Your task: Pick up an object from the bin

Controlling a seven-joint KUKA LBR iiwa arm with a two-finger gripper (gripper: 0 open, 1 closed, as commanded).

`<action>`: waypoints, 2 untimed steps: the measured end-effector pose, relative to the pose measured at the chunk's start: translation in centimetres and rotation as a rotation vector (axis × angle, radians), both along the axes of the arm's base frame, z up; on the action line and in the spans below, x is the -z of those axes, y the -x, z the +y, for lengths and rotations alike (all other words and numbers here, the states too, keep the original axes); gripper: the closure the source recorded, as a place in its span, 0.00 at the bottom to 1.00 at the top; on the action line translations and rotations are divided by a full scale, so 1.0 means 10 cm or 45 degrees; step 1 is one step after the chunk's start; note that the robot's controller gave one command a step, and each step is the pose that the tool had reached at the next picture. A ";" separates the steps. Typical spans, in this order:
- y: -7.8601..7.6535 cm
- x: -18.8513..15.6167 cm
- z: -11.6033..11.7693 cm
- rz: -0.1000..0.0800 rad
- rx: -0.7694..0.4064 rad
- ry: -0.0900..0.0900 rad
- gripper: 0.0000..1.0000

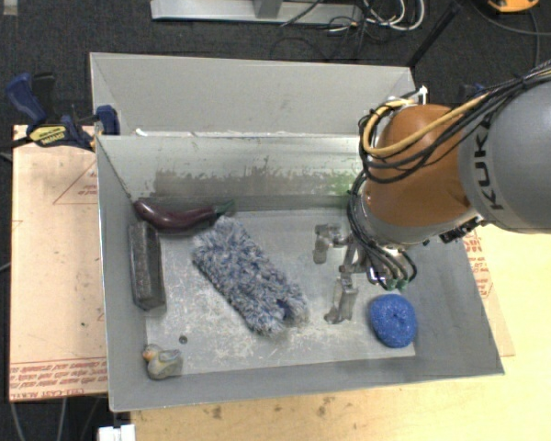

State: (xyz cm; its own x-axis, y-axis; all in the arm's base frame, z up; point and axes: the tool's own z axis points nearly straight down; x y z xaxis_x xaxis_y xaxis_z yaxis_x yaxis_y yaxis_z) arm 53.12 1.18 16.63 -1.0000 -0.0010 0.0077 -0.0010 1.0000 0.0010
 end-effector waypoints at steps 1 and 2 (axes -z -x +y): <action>-0.02 -0.04 0.00 -0.010 0.001 0.000 0.00; -0.16 0.31 0.26 -0.021 -0.068 0.002 0.00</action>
Offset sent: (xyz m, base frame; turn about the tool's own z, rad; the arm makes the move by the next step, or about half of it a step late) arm 0.0310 0.0676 -0.0914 -0.1344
